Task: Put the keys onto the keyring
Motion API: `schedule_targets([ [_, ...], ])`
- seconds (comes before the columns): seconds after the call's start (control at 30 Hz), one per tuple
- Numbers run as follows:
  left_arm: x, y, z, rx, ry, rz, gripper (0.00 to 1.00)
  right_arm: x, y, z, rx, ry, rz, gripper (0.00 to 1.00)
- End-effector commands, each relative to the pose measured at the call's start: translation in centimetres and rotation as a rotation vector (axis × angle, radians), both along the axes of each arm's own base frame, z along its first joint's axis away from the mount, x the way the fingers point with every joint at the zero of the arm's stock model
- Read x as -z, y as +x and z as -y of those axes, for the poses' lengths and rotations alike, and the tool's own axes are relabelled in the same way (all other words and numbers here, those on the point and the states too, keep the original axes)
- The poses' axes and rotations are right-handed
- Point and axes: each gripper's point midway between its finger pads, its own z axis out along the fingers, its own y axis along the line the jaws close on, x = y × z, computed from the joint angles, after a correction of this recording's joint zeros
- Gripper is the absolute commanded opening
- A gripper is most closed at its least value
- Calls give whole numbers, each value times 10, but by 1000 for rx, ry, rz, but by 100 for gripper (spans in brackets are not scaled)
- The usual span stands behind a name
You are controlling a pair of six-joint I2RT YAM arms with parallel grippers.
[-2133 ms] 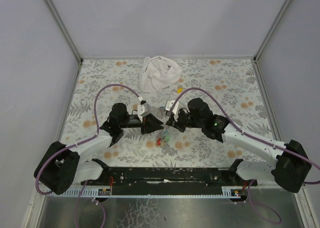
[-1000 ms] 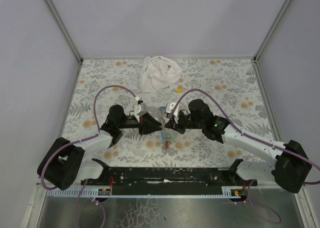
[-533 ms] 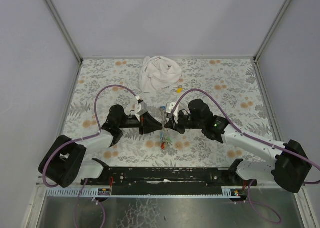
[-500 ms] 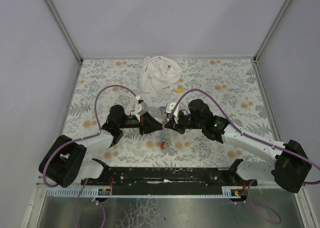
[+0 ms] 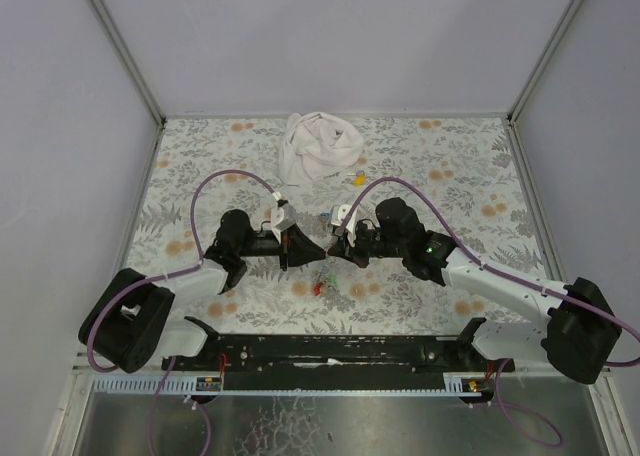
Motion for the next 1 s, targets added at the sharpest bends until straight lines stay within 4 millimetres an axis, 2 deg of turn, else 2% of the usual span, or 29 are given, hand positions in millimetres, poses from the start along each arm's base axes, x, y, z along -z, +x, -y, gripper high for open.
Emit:
schedule_targets([
  [0.0, -21, 2, 6, 25, -47, 80, 10, -21, 2, -10, -28, 73, 28, 0],
  [0.2, -23, 1, 7, 30, -51, 86, 1, -18, 1, -11, -37, 65, 16, 0],
  [0.43, -23, 6, 6, -5, -35, 63, 0, -23, 3, -6, -10, 65, 38, 1],
  [0.5, -24, 10, 5, -28, -28, 62, 0, -26, 5, -2, 10, 64, 48, 9],
  [0.53, -24, 12, 5, -49, -25, 59, 0, -28, 6, 0, 26, 66, 55, 18],
  [0.67, -25, 18, 0, -116, -19, 65, 0, -37, 9, 8, 77, 87, 76, 40],
  [0.83, -27, 20, -7, -175, -16, 85, 0, -47, 11, 19, 148, 118, 91, 56],
  [0.97, -26, 23, -12, -228, -7, 67, 0, -57, 15, 27, 219, 143, 86, 65],
])
